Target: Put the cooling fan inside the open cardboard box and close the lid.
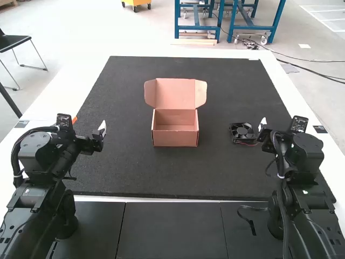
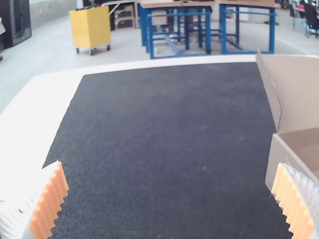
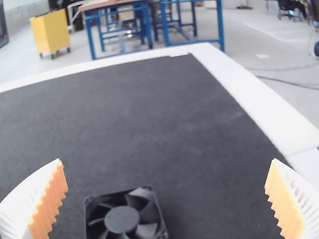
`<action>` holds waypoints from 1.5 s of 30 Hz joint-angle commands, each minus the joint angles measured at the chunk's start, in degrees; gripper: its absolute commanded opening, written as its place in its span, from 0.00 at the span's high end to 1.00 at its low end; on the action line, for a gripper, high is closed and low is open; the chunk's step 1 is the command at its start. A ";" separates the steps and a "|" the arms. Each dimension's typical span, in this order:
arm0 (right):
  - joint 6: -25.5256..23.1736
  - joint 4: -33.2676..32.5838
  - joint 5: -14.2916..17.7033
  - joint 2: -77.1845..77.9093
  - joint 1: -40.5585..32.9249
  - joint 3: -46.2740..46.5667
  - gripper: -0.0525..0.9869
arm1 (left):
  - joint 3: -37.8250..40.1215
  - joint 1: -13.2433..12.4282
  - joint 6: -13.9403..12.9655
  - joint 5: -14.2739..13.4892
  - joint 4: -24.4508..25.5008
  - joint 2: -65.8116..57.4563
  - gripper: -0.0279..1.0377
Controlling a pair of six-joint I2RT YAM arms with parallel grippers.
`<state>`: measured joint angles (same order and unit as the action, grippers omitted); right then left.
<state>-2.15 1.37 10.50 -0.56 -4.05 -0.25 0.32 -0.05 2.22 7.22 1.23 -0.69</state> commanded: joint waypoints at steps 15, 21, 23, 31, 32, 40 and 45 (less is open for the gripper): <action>-1.63 2.50 -0.13 0.56 -0.34 0.25 0.07 | -0.32 -0.38 3.93 -1.16 -3.87 0.78 0.06; -1.80 6.02 -0.48 0.56 0.01 0.34 0.07 | -0.40 -1.09 4.55 -2.57 -7.83 0.78 0.07; -1.80 6.19 -0.48 0.56 0.19 0.34 0.07 | -0.05 -1.26 4.90 -2.39 -8.88 0.69 0.07; -1.80 12.43 -1.80 -0.15 1.68 -2.39 0.07 | 5.22 -1.18 4.99 -3.36 -9.85 -2.21 0.07; -1.80 12.61 -1.80 -0.76 1.68 -2.82 0.07 | 6.01 -1.09 4.99 -3.36 -10.02 -3.53 0.07; -2.42 13.14 -1.01 -16.93 1.68 -14.16 0.07 | 18.76 -1.53 4.99 -3.27 -9.23 -21.11 0.06; -4.35 6.54 0.75 -33.19 1.77 -29.19 0.07 | 30.18 -1.53 5.60 -3.09 -2.99 -34.64 0.06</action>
<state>-4.62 9.43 9.85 -27.57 -2.85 -21.85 24.45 -1.02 6.98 4.45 -3.40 -30.22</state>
